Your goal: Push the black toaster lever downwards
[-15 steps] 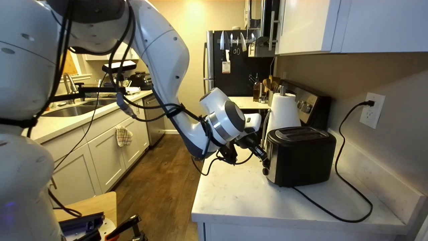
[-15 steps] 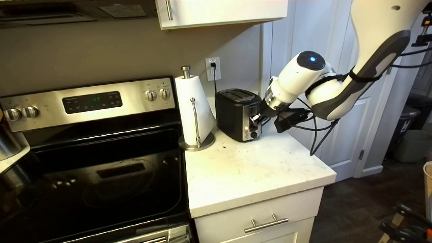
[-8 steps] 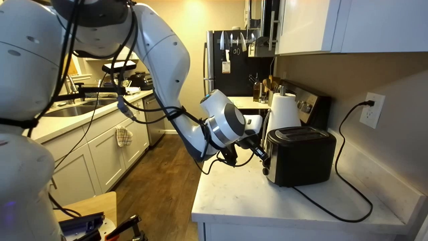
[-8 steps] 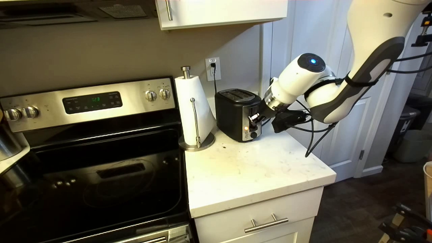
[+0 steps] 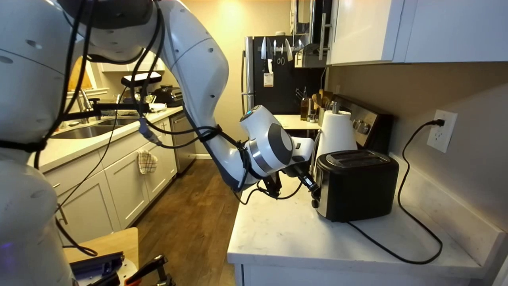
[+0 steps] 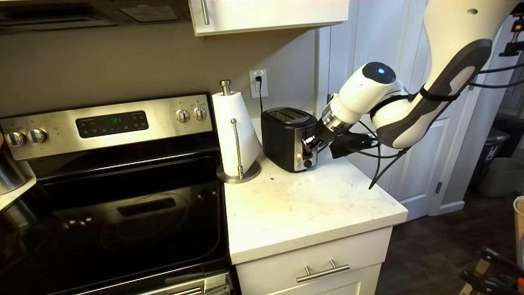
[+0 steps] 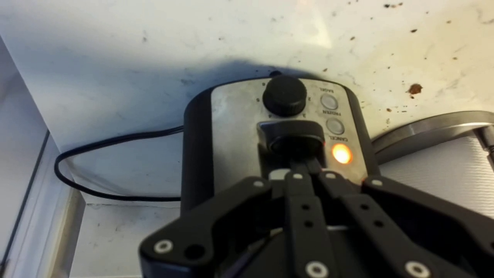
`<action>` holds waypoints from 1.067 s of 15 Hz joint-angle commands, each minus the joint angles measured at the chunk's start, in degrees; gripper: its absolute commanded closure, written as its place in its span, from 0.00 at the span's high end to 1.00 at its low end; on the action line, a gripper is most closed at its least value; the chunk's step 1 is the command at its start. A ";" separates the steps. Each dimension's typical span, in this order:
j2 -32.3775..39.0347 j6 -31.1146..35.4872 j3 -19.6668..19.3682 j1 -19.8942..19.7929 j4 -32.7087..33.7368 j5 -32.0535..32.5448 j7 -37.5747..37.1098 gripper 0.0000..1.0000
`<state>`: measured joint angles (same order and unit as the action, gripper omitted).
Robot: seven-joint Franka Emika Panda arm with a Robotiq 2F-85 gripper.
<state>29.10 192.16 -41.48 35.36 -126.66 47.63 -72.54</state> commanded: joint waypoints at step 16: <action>-1.18 5.13 -18.29 27.74 -10.52 -27.48 21.08 0.00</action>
<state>34.74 197.88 -62.43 62.00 -132.36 28.60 -62.76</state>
